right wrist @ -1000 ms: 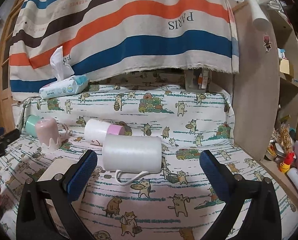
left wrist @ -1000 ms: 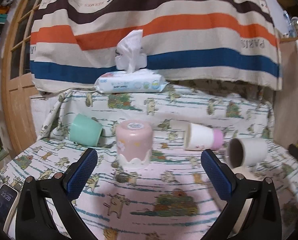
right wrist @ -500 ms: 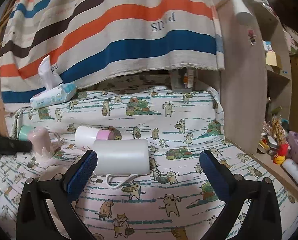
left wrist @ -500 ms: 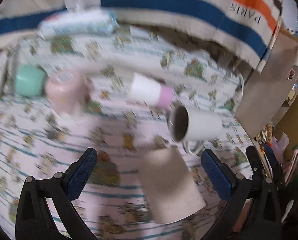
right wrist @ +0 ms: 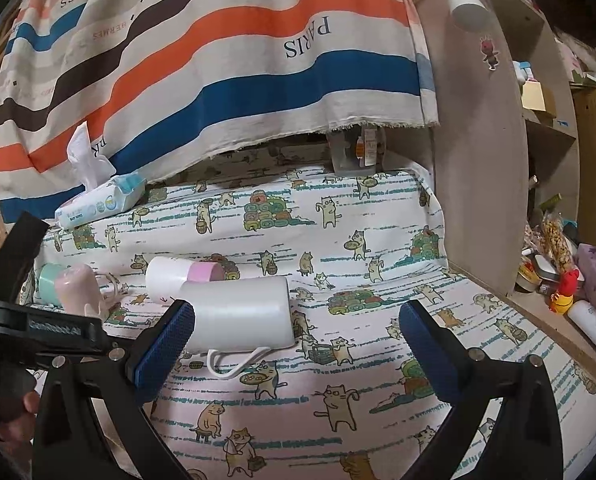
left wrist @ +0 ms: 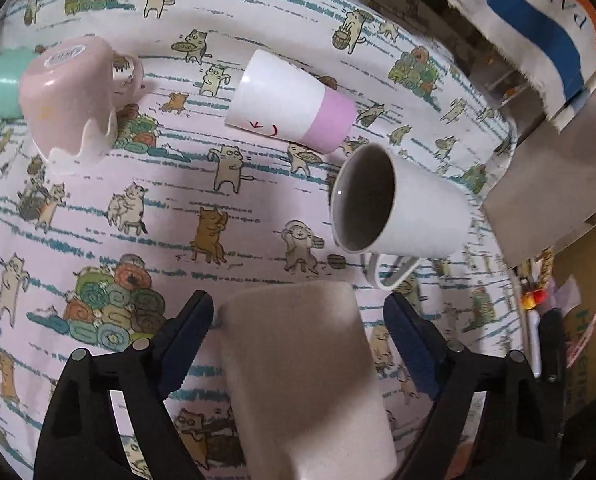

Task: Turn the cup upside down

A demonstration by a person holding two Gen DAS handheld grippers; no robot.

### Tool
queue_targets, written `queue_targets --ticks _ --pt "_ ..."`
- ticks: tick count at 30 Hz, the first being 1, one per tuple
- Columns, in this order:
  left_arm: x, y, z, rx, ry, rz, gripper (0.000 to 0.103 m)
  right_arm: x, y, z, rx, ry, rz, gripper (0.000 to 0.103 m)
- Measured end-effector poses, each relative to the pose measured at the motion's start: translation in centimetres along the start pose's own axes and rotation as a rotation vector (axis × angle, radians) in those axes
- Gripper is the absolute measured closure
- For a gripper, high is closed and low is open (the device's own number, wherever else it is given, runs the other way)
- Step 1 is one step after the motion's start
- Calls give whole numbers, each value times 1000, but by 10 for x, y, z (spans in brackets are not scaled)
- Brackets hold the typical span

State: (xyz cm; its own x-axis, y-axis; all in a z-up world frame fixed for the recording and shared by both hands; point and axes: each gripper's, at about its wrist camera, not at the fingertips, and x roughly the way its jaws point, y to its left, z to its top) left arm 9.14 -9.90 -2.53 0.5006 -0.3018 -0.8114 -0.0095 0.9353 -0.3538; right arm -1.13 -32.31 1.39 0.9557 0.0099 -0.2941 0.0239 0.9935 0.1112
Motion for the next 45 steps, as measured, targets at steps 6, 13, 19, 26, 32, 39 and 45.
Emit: queue_targets --ticks 6,13,19,26,32,39,45 --pt "6 -3 3 44 16 53 30 0 0 0 6 -5 -1 0" --pt "-12 -18 -4 177 -107 104 35 1 0 -1 6 2 3 0" --pt "-45 -37 -10 323 -283 191 36 1 0 -1 7 3 3 0" --pt "-63 -45 -19 377 -359 191 59 1 -1 -1 6 3 4 0" --pt "-73 -48 -21 396 -386 162 79 2 -1 -1 9 7 5 0" --pt "-73 -52 -31 424 -401 163 78 3 -2 -2 8 6 5 0" --pt "-76 -42 -24 390 -358 127 73 2 -2 -2 9 6 7 0"
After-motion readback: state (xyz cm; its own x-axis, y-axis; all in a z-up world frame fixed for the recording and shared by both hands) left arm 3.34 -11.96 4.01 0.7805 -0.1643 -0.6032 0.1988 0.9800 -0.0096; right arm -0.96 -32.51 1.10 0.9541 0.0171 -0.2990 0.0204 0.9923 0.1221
